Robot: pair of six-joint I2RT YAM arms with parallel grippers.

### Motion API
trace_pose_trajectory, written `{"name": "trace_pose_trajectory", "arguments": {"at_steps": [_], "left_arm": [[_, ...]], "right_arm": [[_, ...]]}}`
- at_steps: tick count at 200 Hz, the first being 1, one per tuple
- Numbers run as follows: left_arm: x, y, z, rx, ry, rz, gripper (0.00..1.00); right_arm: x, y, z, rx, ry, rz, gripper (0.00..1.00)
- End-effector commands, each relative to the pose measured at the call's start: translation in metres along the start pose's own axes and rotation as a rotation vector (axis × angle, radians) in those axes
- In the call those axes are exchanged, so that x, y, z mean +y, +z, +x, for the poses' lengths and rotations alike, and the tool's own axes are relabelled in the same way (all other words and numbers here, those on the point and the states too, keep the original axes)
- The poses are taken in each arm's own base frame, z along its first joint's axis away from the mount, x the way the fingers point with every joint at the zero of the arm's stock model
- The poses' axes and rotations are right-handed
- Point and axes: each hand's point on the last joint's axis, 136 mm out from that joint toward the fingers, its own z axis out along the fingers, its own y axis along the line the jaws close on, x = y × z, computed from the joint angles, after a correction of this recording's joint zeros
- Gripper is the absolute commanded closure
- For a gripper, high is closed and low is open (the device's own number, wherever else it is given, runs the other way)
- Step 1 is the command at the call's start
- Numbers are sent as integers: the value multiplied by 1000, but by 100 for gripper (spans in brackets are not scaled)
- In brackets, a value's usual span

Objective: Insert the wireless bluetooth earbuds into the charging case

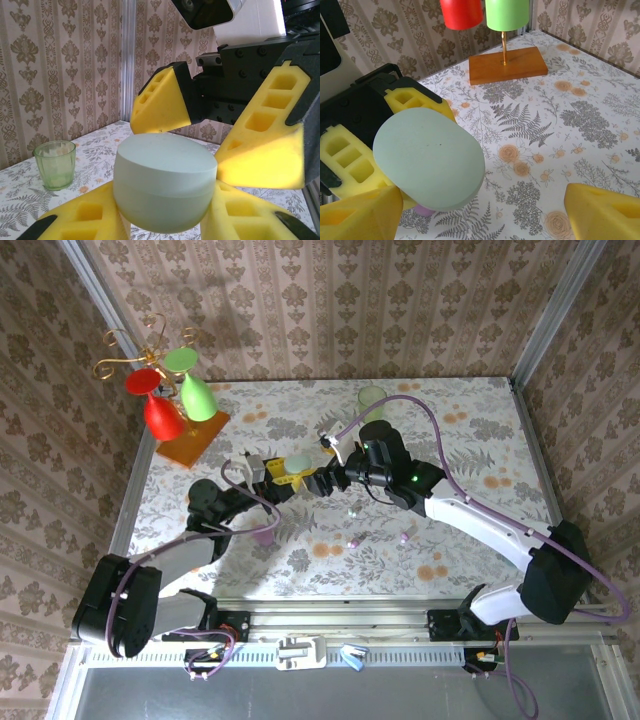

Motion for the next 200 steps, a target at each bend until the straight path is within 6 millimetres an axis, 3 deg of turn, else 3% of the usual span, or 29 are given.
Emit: {"name": "trace_pose_trajectory", "arguments": {"at_steps": [1, 200], "left_arm": [[-11, 2, -21, -45, 58, 46, 79], [-8, 3, -15, -30, 62, 38, 79]], "right_arm": [[-10, -3, -14, -47, 5, 53, 16], [-22, -7, -21, -78, 46, 80, 16]]}}
